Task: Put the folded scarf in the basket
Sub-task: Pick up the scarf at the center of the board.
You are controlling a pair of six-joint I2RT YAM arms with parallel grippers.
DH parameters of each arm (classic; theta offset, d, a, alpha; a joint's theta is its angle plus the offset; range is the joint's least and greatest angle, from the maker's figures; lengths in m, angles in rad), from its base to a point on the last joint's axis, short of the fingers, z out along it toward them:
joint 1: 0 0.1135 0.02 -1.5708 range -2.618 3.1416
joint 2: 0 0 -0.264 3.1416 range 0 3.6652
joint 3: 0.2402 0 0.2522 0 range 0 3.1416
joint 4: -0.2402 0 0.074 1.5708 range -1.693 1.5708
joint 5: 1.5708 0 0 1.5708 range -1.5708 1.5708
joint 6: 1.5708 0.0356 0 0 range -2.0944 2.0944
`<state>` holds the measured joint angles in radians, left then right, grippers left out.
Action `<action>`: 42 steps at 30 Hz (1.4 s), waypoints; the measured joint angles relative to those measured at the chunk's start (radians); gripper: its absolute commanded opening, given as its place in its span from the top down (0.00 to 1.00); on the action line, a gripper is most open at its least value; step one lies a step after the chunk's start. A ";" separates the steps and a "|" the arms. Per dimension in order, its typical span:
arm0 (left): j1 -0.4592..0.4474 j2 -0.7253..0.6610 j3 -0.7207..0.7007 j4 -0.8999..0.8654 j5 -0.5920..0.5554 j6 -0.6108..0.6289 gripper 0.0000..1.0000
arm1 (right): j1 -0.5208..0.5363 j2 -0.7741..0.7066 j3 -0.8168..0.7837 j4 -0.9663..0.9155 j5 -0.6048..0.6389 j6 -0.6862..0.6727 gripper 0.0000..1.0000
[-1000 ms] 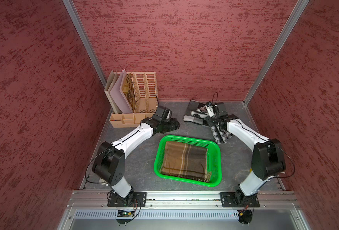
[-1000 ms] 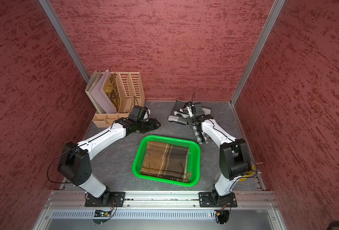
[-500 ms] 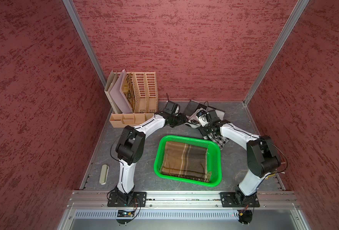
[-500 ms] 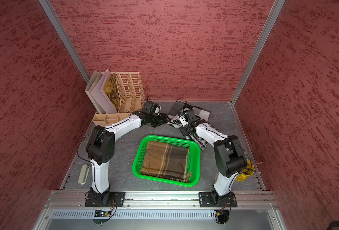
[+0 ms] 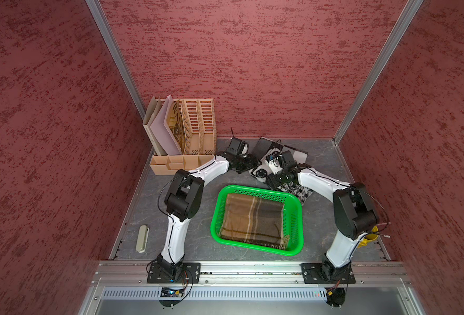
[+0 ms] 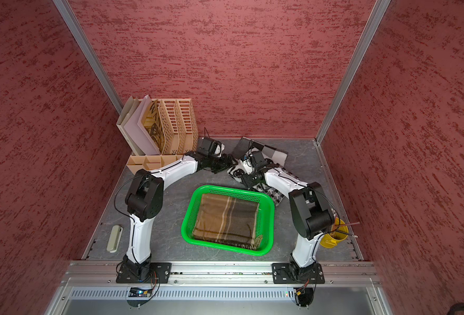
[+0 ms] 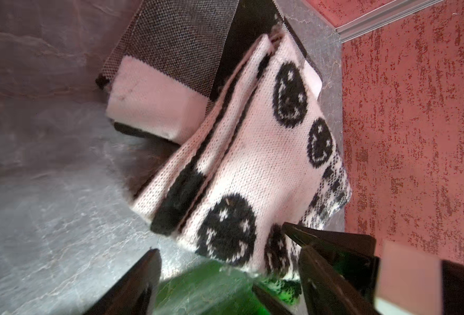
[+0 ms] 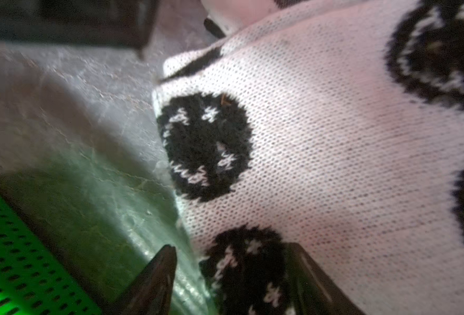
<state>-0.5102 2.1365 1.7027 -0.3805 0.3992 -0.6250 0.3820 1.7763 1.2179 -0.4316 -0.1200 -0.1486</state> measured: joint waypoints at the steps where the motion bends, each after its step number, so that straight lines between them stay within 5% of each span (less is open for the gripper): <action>1: 0.000 0.017 0.021 -0.008 -0.002 0.009 0.17 | 0.000 -0.015 0.000 0.000 0.000 0.024 0.16; 8: 0.007 0.157 0.133 -0.082 -0.025 0.092 0.17 | -0.080 -0.179 -0.062 0.018 0.021 0.339 0.06; 21: 0.011 0.232 0.190 -0.081 0.035 0.172 0.21 | -0.323 -0.419 -0.344 -0.068 0.061 0.843 0.06; 27: 0.010 0.234 0.175 -0.050 0.076 0.151 0.49 | -0.386 -0.434 -0.410 -0.073 0.056 0.926 0.06; 31: 0.009 0.234 0.148 -0.006 0.106 0.129 0.81 | -0.443 -0.377 -0.430 -0.019 -0.010 0.935 0.06; 42: 0.005 0.234 0.143 0.038 0.146 0.074 1.00 | -0.478 -0.190 -0.452 0.254 -0.188 0.949 0.21</action>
<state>-0.5056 2.3703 1.8454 -0.3424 0.5457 -0.5510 -0.0956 1.5864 0.7654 -0.1772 -0.3077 0.8009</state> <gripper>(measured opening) 0.093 0.831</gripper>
